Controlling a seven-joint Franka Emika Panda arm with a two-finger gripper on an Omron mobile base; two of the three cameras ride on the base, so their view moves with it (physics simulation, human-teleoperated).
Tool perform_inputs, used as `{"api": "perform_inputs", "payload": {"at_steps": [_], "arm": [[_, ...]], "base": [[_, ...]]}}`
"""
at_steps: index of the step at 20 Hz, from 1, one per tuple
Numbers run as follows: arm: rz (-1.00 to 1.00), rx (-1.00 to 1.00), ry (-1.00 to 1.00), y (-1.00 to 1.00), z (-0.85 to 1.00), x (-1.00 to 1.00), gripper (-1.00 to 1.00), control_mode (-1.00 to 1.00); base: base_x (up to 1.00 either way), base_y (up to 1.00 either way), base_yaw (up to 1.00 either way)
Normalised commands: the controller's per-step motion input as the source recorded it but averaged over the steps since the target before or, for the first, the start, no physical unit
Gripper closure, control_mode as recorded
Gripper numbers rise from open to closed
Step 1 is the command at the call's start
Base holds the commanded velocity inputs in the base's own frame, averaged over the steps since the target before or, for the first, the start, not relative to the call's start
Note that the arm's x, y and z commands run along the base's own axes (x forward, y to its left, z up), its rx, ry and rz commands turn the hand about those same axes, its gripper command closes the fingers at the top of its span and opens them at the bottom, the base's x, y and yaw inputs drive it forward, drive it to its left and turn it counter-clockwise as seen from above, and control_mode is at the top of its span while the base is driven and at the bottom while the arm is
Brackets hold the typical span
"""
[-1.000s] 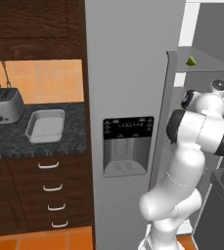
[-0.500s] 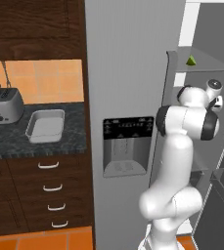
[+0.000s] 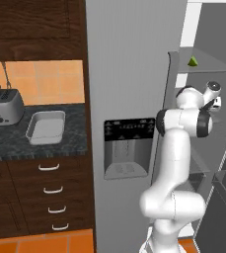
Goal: Place one lemon wedge and one chicken drumstick in each tupperware on the nearby counter, to pack two identical lunches.
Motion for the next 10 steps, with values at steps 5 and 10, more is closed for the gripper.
{"api": "perform_inputs", "payload": {"at_steps": [5,10], "arm": [[0.00,0.00,0.00,-0.04,-0.27,0.29,-1.00,-1.00],[0.00,-0.01,0.02,0.00,-0.48,0.15,1.00,-1.00]], "base": [[0.00,0.00,0.00],[0.00,0.00,0.00]]}}
